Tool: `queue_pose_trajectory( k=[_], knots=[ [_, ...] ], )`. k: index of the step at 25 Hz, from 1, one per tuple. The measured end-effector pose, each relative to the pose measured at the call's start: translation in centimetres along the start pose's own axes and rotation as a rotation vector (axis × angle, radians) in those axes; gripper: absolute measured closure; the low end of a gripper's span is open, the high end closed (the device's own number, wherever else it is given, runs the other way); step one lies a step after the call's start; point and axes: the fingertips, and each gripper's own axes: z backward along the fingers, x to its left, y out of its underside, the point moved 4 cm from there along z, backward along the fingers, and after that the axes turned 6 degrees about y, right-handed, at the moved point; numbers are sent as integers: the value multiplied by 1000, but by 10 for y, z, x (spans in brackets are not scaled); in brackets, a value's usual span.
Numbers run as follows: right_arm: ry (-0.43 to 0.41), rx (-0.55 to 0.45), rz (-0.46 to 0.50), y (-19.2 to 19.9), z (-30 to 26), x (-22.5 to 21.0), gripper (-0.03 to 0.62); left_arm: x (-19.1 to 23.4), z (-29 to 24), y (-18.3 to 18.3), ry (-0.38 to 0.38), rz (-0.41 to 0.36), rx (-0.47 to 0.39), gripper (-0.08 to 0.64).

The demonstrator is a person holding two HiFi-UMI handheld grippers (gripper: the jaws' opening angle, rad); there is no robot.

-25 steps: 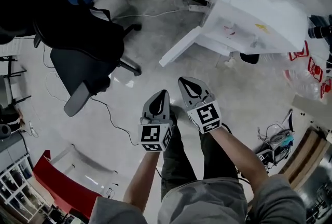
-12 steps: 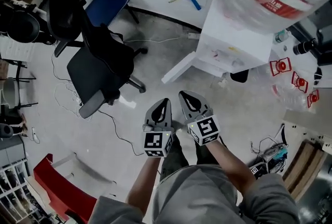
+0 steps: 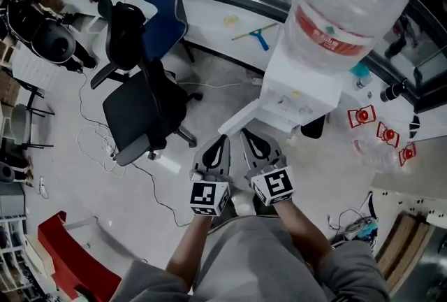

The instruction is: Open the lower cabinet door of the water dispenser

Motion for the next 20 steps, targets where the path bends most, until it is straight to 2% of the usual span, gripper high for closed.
queue_pose_trajectory(
  k=[5, 10, 20],
  knots=[
    [15, -68, 11, -38, 16, 4, 583, -12, 5, -36, 43, -38, -67, 551],
    [36, -112, 29, -60, 26, 9, 583, -13, 12, -58, 78, -67, -104, 551],
    [59, -166, 79, -69, 26, 15, 583, -13, 12, -69, 113, -125, -136, 551]
  ],
)
